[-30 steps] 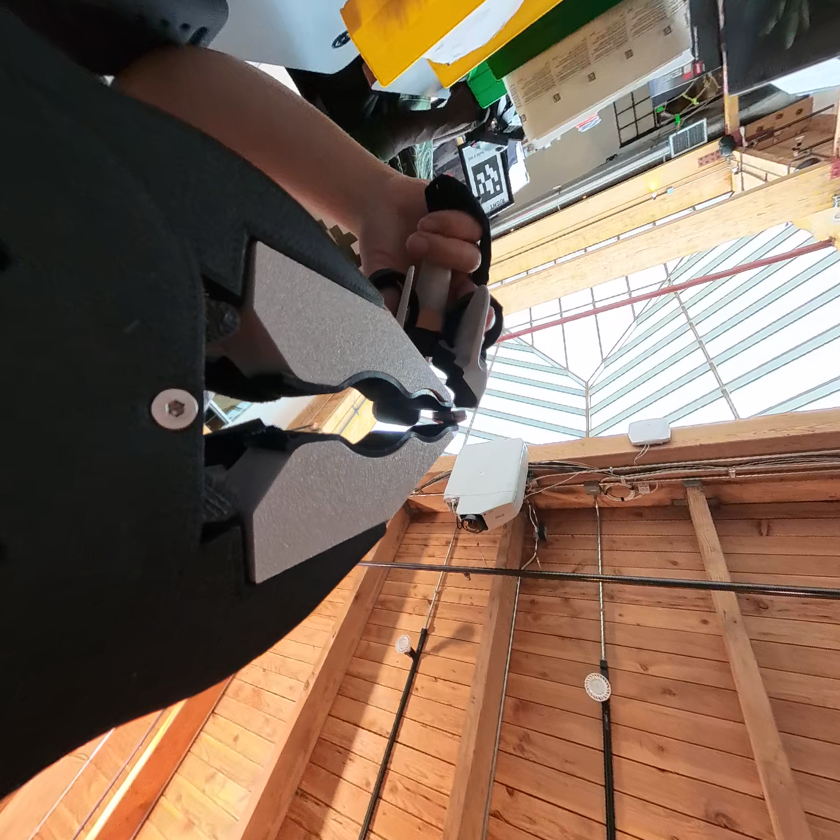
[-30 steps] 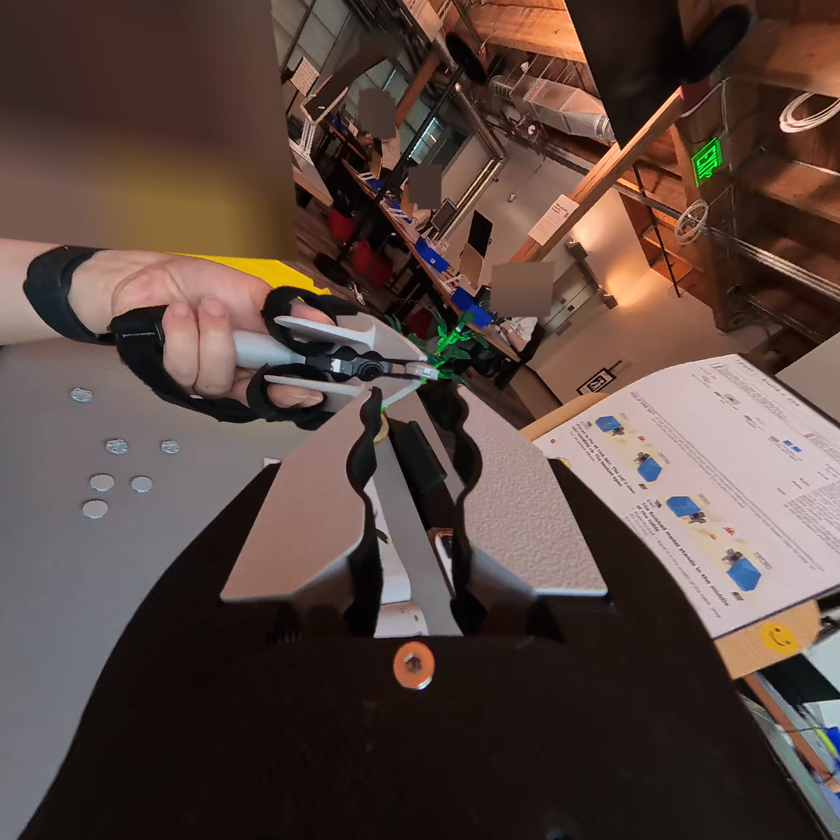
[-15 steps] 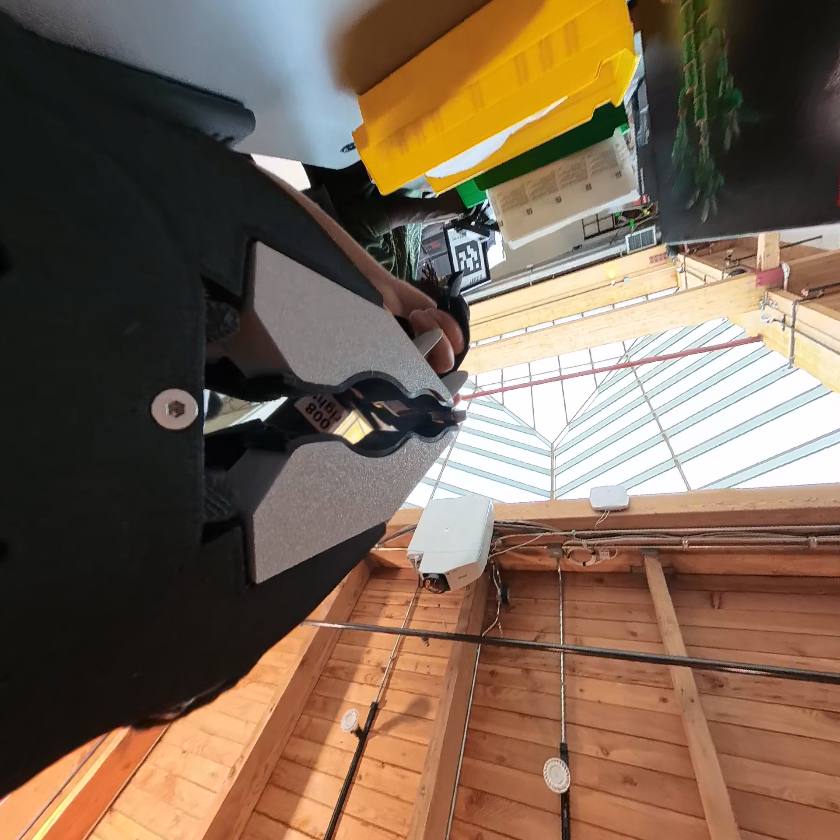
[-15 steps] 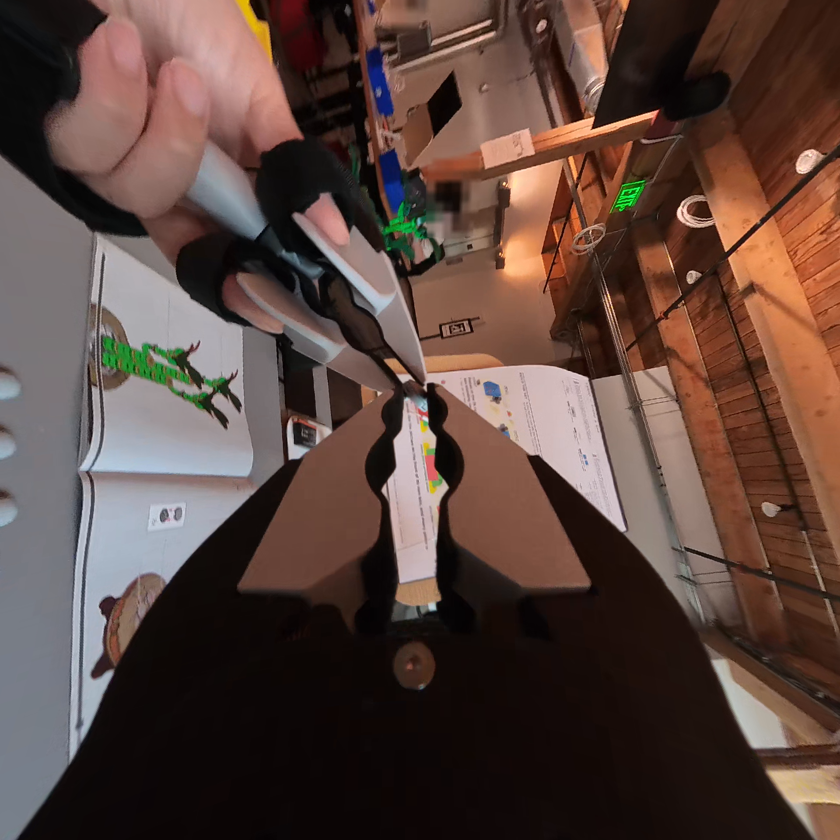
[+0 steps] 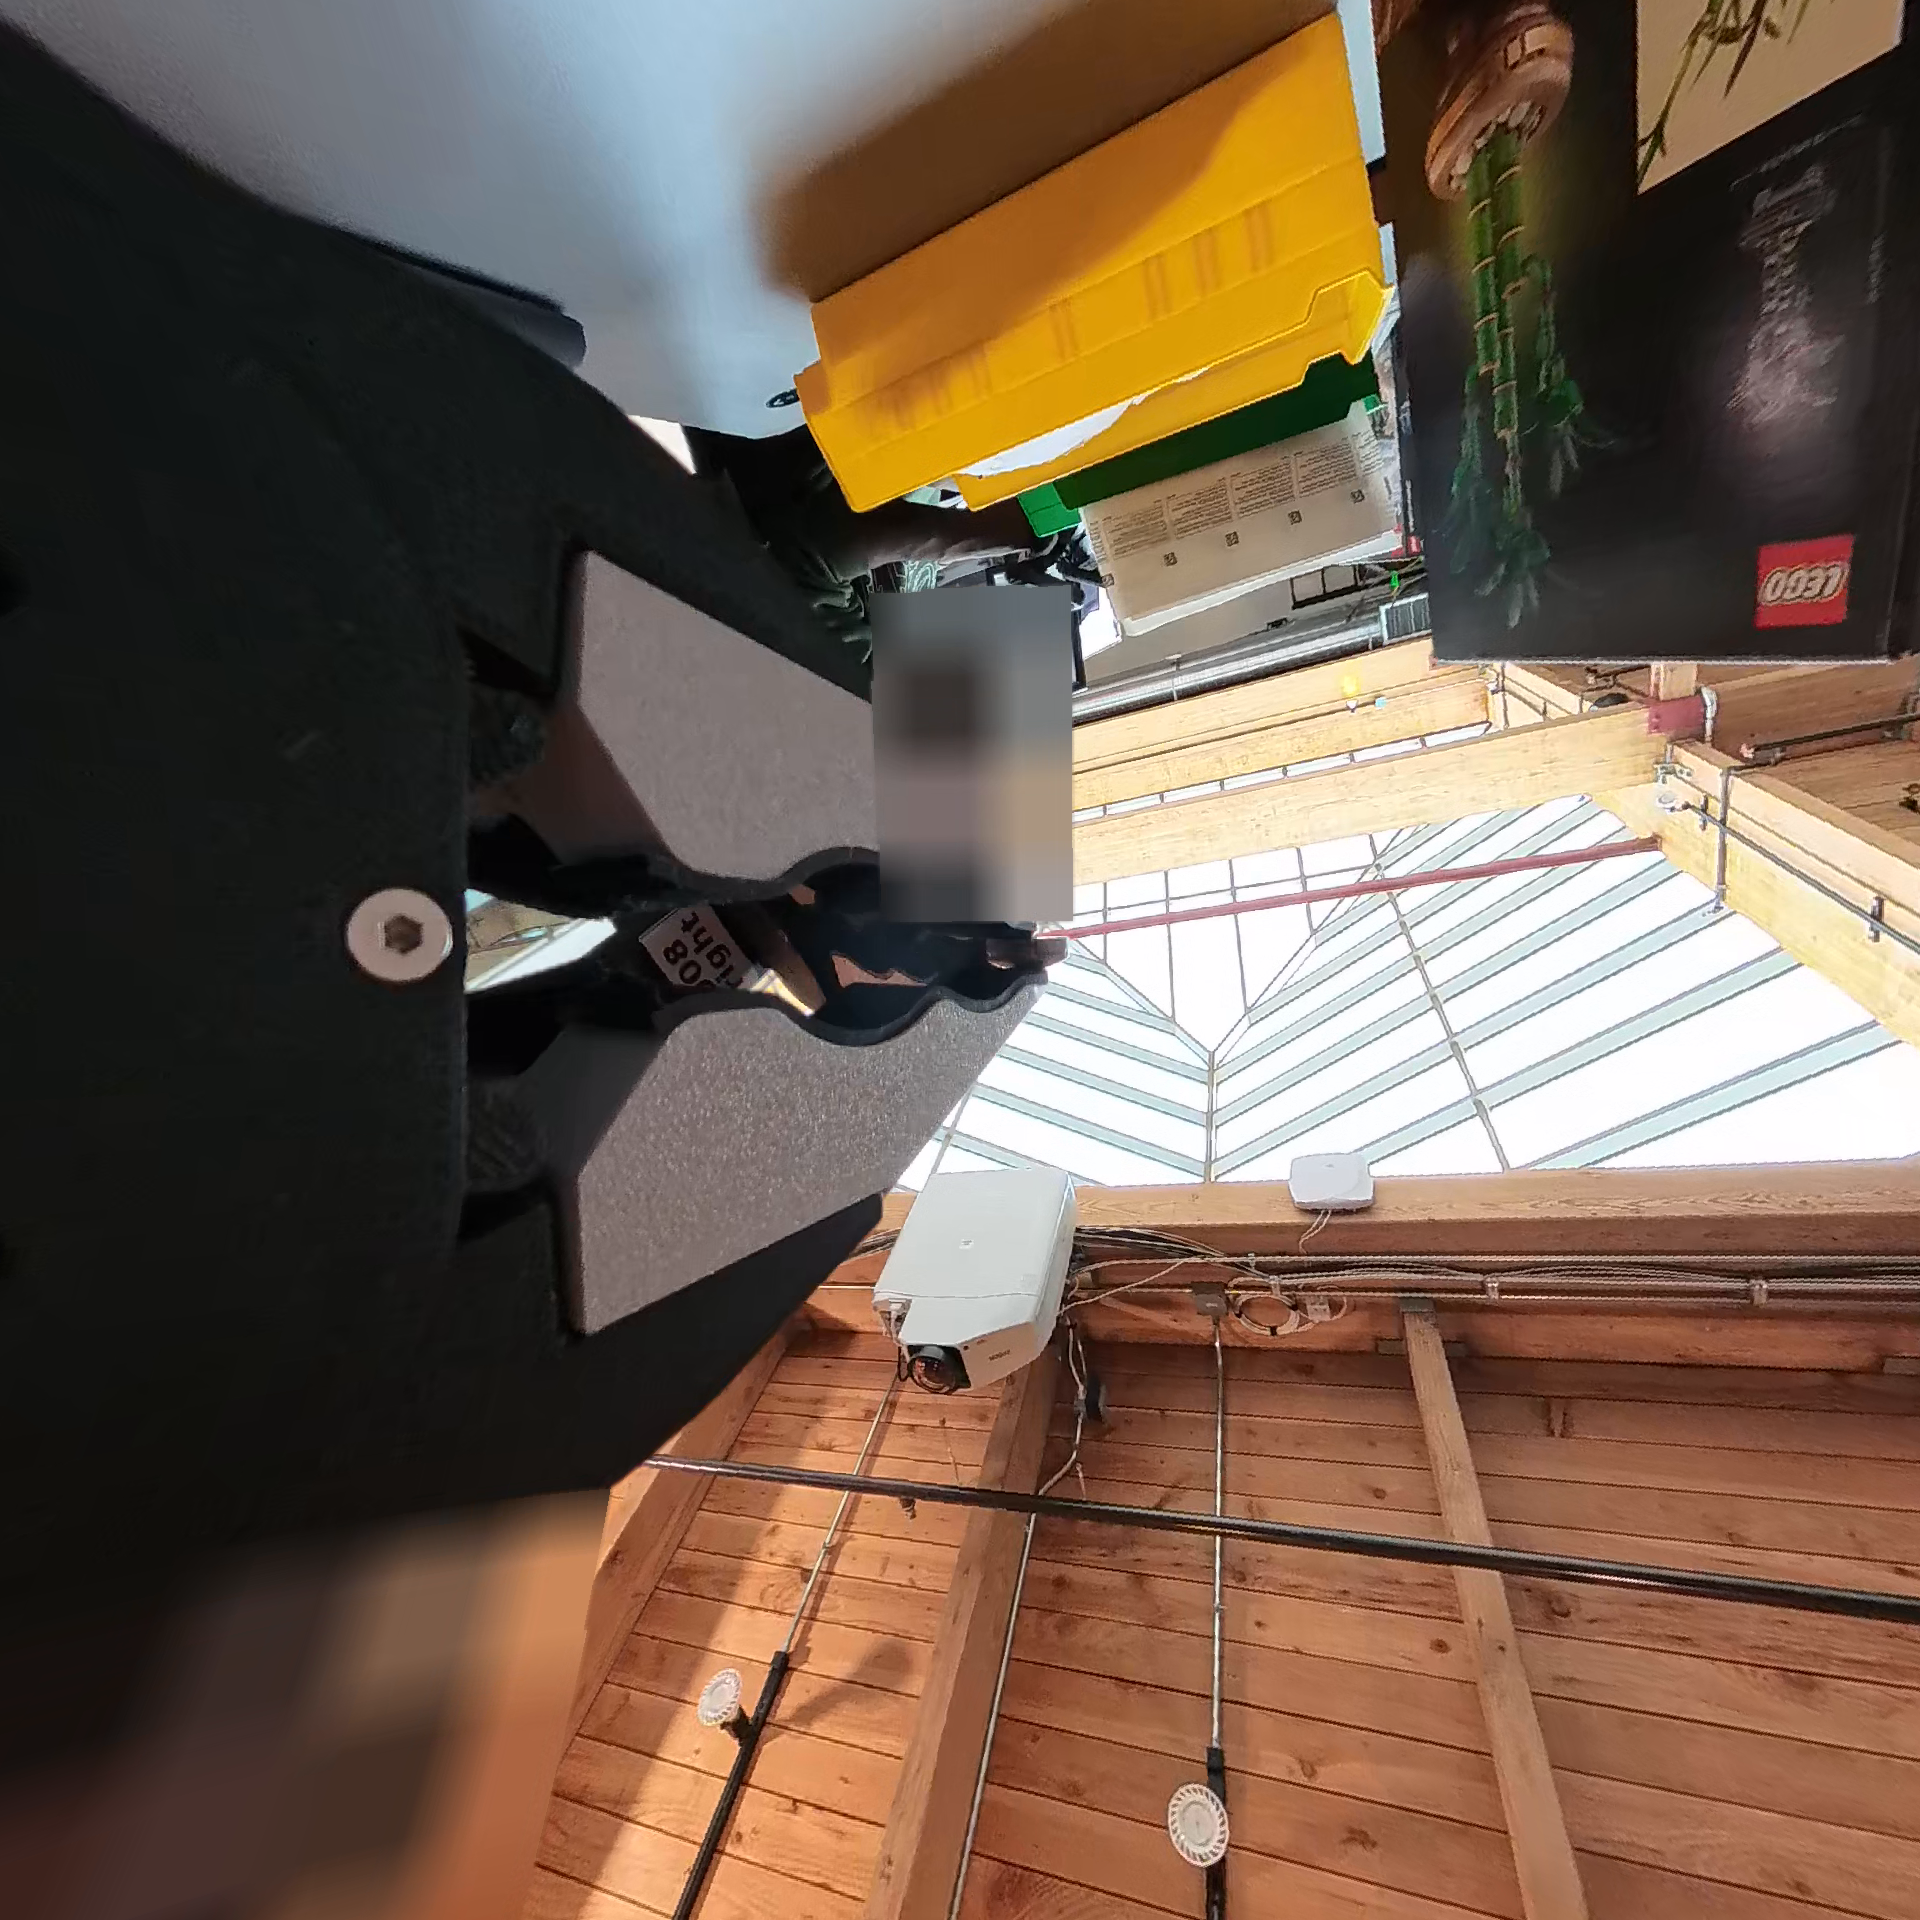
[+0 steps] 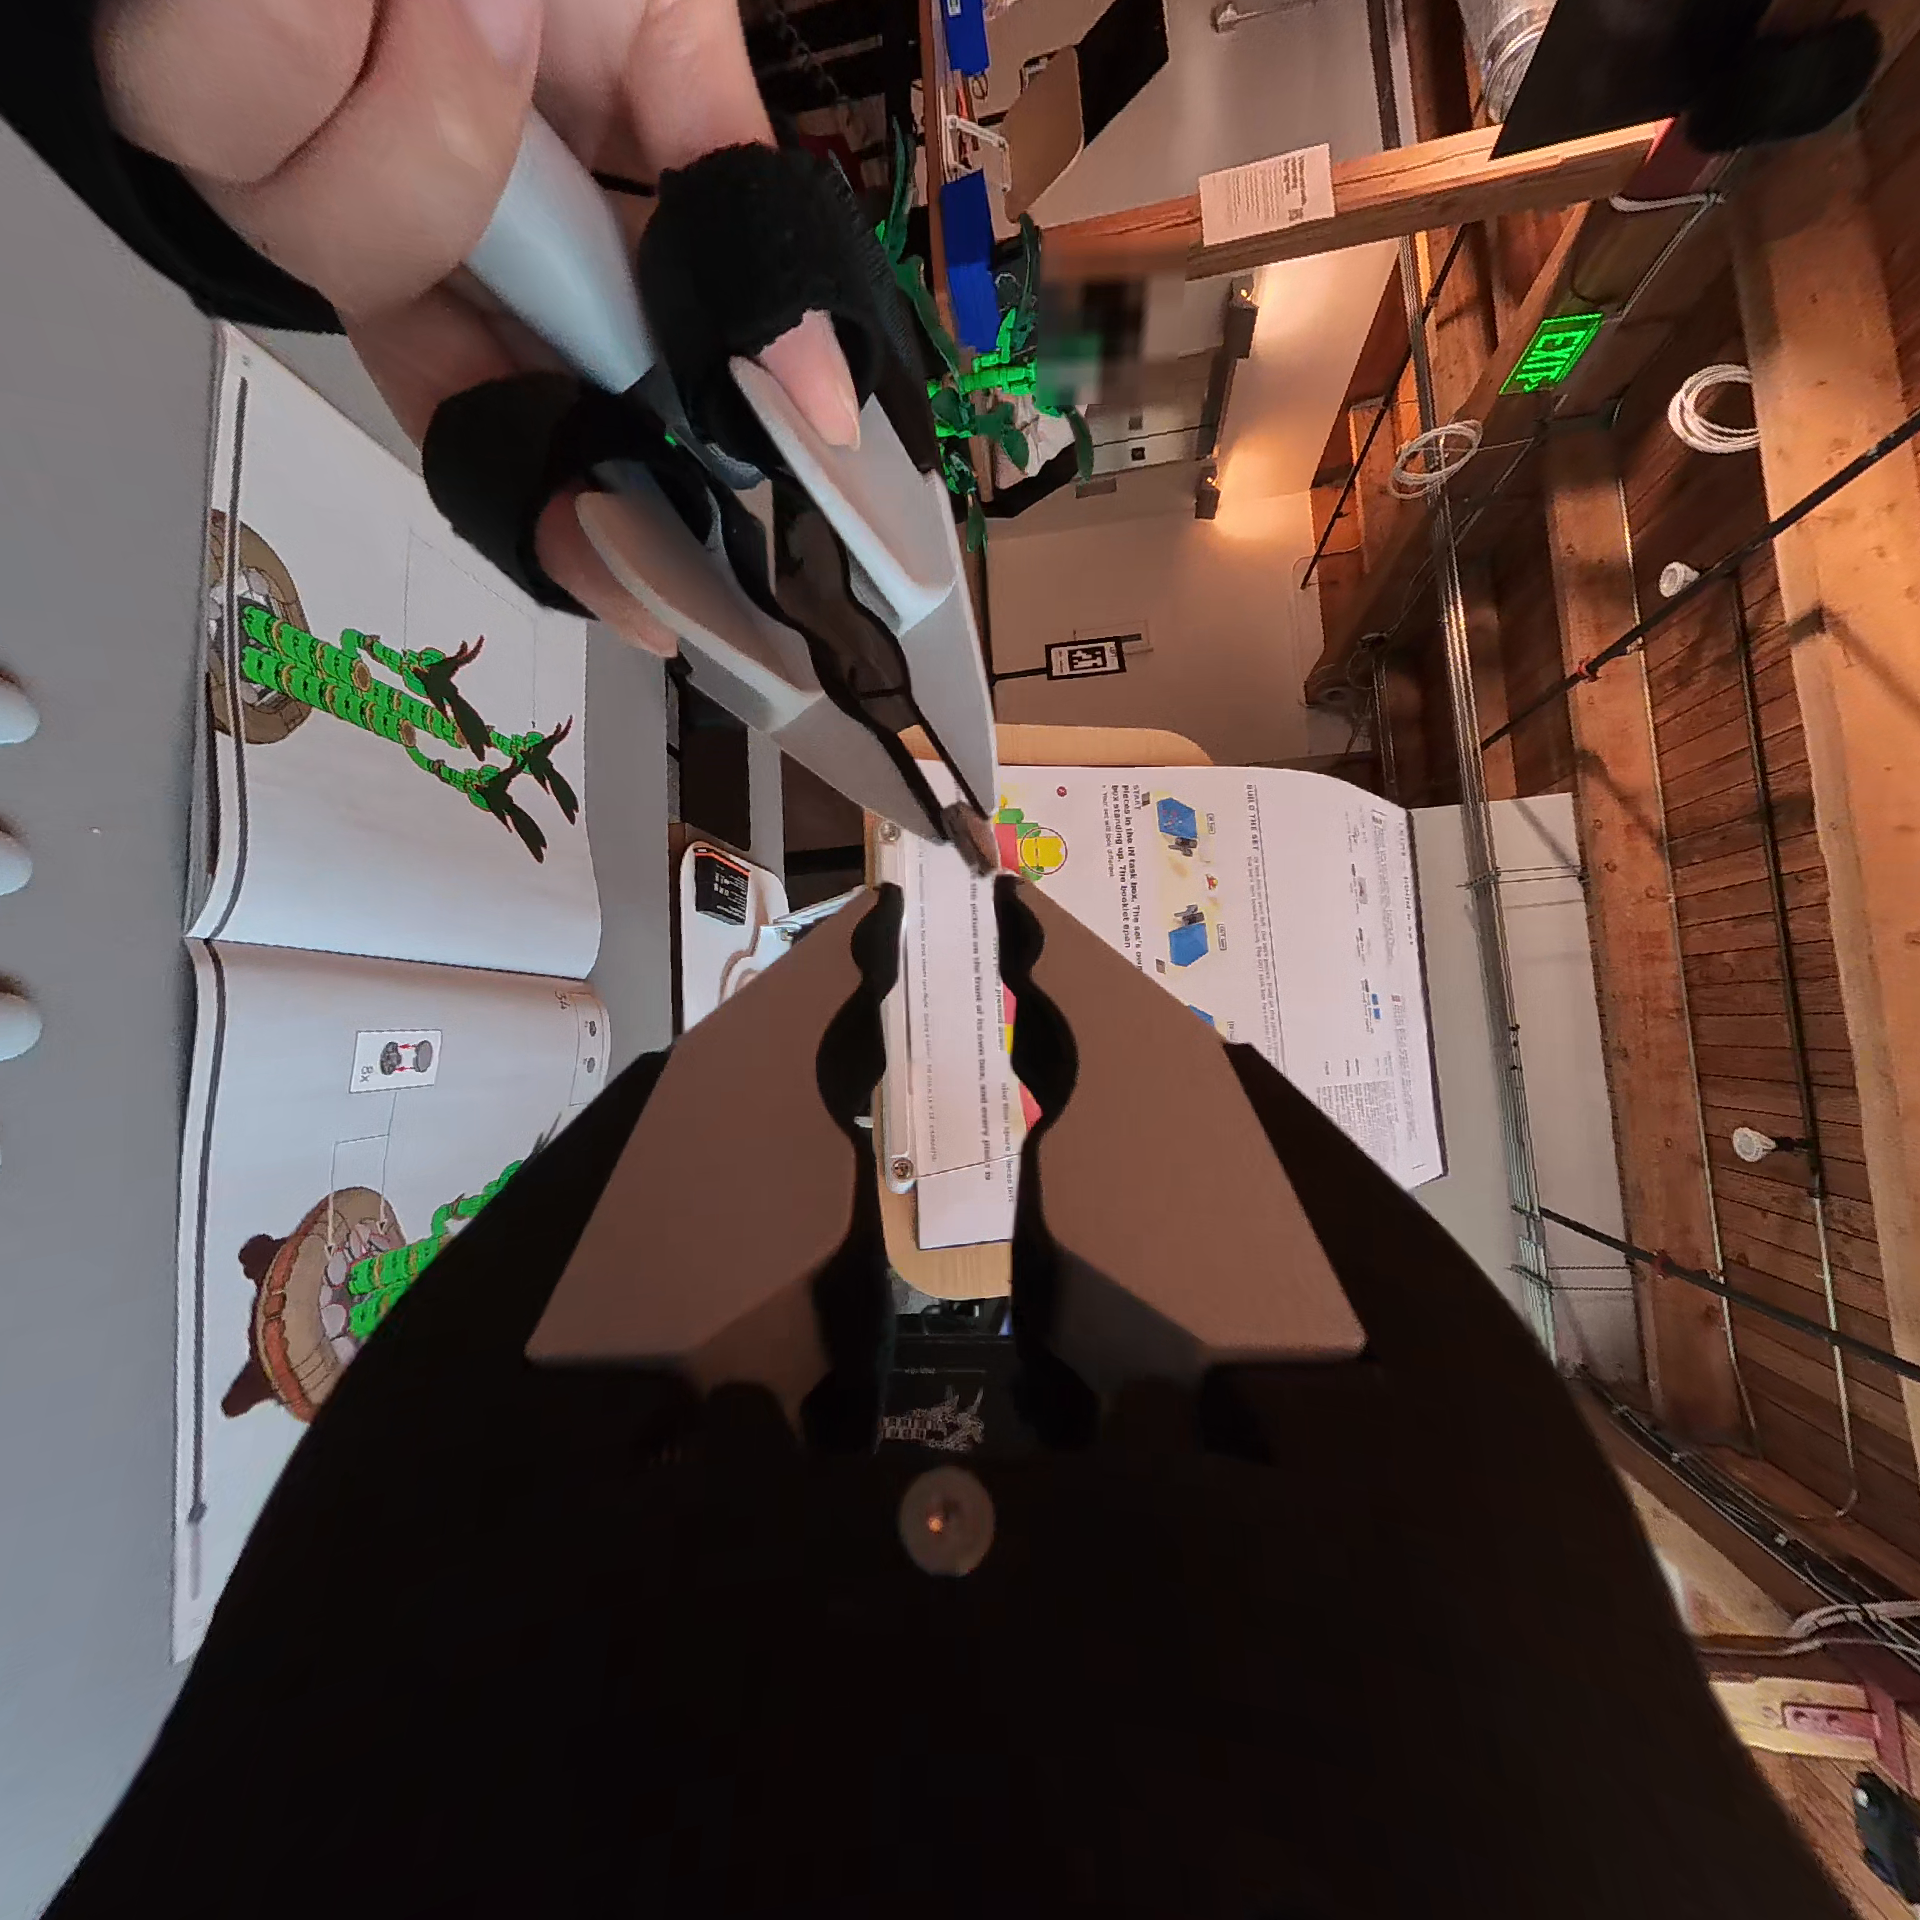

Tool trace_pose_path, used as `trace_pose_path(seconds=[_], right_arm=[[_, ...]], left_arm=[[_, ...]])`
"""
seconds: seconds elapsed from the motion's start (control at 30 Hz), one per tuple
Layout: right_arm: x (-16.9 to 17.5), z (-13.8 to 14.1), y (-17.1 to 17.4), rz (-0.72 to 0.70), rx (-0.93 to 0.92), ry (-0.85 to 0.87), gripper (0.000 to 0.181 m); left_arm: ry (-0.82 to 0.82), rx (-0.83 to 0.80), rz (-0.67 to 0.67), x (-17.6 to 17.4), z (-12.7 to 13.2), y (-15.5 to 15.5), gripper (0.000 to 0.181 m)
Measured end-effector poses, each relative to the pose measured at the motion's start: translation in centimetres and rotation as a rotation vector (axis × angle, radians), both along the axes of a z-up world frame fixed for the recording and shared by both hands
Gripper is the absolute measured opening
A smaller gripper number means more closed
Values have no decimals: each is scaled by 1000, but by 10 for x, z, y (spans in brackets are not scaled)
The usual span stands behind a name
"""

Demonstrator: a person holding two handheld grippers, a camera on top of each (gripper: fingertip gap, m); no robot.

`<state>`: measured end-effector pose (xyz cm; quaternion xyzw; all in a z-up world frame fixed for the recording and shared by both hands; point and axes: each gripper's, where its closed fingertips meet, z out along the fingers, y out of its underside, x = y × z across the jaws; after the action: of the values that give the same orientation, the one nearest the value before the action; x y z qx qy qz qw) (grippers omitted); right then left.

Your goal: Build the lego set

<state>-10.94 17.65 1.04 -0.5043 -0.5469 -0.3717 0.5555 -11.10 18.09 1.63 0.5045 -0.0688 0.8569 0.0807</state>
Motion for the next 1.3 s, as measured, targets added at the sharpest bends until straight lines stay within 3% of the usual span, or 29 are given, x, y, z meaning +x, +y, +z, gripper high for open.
trace_pose_path(seconds=[0.87, 1.3], right_arm=[[-1, -18, 11, -17, 15, -102, 6], [0, -22, 9, -9, -52, -50, 4]], left_arm=[[80, -23, 0, 8, -23, 7, 2], [88, -46, -13, 10, -28, 5, 3]])
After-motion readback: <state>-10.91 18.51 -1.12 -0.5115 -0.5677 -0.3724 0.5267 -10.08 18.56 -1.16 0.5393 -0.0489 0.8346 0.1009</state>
